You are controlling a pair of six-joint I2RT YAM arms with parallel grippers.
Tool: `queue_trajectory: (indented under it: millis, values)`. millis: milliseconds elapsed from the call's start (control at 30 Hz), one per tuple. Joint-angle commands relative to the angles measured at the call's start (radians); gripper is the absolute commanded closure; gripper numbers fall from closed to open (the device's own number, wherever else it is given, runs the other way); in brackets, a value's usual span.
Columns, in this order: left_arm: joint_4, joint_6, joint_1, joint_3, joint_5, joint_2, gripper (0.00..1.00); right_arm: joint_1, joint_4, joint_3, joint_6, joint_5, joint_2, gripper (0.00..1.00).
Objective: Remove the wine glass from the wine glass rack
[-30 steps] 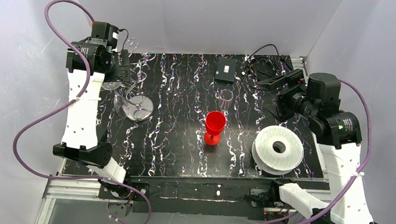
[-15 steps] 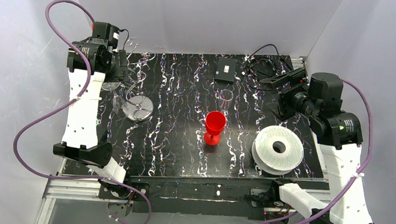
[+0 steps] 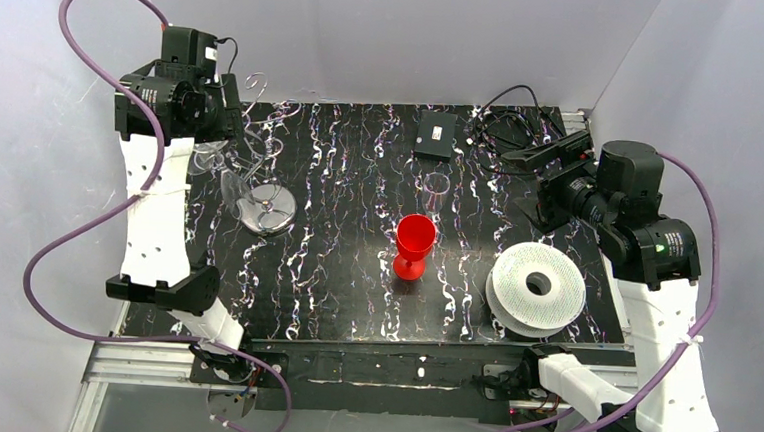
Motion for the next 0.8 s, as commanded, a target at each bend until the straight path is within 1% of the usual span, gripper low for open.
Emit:
queue_trajectory:
  millis: [0, 433, 767]
  values:
    - [-0.285, -0.009, 0.003, -0.014, 0.002, -0.010, 0.47, -0.007, 0.033, -0.002, 0.001, -0.004, -0.012, 0.02]
    - [-0.300, -0.016, 0.003, -0.027, 0.077, -0.040, 0.51, -0.009, 0.020, 0.001, -0.001, -0.010, -0.014, 0.02]
    - [-0.351, 0.000, 0.004, -0.023, 0.154, -0.058, 0.53, -0.010, 0.013, 0.014, -0.012, -0.003, -0.016, 0.02]
